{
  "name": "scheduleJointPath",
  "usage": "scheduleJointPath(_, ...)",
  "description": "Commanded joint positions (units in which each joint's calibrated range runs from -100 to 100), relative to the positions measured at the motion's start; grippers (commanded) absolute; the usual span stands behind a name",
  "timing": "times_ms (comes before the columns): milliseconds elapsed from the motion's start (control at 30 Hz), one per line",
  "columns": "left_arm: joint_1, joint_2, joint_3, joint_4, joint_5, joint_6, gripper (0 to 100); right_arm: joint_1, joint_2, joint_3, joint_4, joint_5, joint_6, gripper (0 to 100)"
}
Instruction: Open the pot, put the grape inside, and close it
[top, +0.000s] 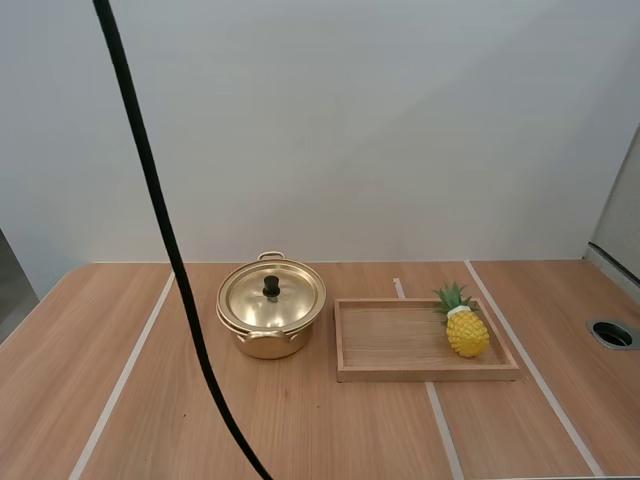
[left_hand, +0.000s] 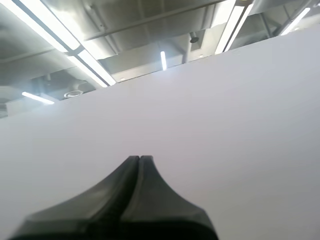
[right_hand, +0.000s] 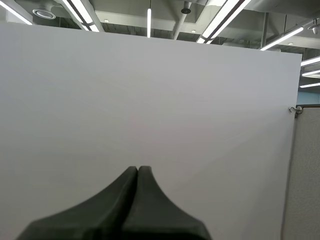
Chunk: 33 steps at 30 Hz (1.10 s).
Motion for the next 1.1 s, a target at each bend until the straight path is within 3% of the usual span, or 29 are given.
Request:
scheduleJointPath(0,-0.18,-3.91,9.19,-1.25,-4.94,0.98,0,-0.82,-3.95,7.12,0.20,-4.00,0.26,0)
scheduleJointPath(467,-0.18,-13.26,35.64,-1.25,-10.90,0.22,0,-1.92,-16.62,34.90,4.81,-7.91,0.26,0)
scheduleJointPath(800,-0.18,-21.51,42.48,-0.72,-3.18,-1.17,0,-2.85,-23.78,41.94,9.16,-2.57,0.16,0)
scheduleJointPath(867,-0.71,-21.51,42.96,0.90,-3.19,-3.26,0,-3.65,-24.23,42.87,9.85,-2.06,0.16,0)
scheduleJointPath(1067,-4.27,-21.51,45.19,13.37,-12.34,-6.91,0,-5.44,-24.35,45.43,16.35,-1.21,-3.69,0)
